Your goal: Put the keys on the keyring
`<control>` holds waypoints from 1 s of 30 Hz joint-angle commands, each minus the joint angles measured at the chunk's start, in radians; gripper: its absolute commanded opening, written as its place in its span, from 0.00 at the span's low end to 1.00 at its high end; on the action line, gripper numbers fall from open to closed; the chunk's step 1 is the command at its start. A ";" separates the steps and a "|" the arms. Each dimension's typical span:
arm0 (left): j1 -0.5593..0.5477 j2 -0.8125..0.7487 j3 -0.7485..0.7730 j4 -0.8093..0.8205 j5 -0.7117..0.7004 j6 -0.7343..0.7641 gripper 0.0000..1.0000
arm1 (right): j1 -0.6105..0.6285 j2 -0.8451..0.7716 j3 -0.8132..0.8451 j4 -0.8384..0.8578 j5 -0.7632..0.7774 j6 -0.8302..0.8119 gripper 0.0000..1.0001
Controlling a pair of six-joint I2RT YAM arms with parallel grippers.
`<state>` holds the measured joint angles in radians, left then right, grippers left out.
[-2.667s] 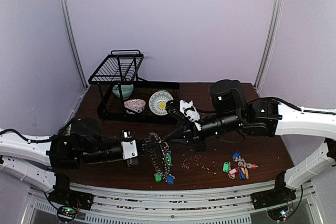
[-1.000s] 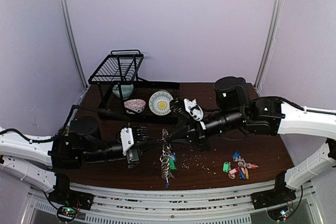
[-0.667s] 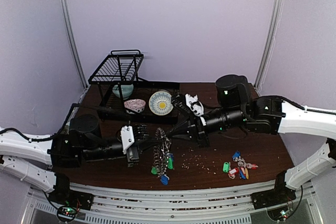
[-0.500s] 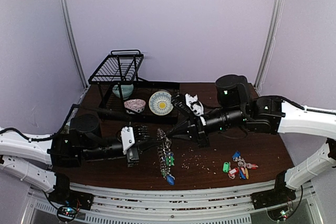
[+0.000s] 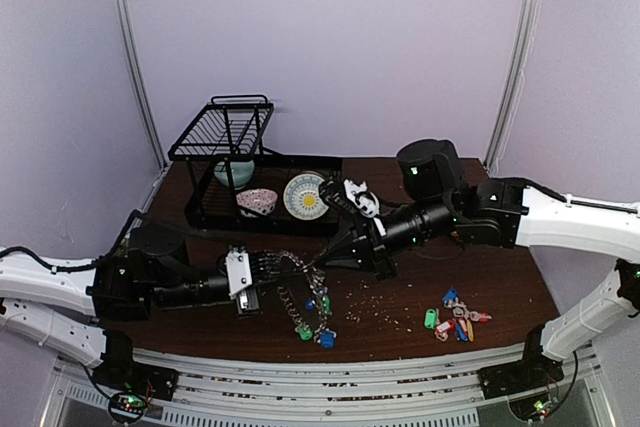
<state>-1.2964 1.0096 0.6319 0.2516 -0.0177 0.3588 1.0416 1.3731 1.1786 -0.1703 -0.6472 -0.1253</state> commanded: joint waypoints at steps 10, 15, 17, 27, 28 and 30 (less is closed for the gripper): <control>-0.014 -0.066 -0.010 0.138 0.078 0.037 0.00 | -0.055 0.025 0.011 -0.071 0.001 0.000 0.00; -0.014 -0.051 -0.007 0.136 0.036 0.016 0.00 | -0.055 0.023 0.009 -0.060 -0.020 0.005 0.00; -0.014 -0.045 -0.005 0.144 0.000 -0.006 0.00 | -0.056 0.019 0.005 -0.066 -0.011 0.005 0.00; -0.007 -0.100 -0.168 0.578 0.003 -0.305 0.00 | -0.084 0.038 -0.211 -0.036 0.201 0.269 0.00; -0.007 -0.097 -0.176 0.605 0.018 -0.325 0.00 | -0.085 0.040 -0.250 0.003 0.182 0.315 0.00; -0.007 -0.087 -0.175 0.624 0.064 -0.348 0.00 | -0.084 0.059 -0.312 0.048 0.171 0.393 0.00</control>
<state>-1.3060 0.9310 0.4603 0.6163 -0.0235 0.1329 0.9562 1.4025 0.9611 -0.2031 -0.4816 0.0807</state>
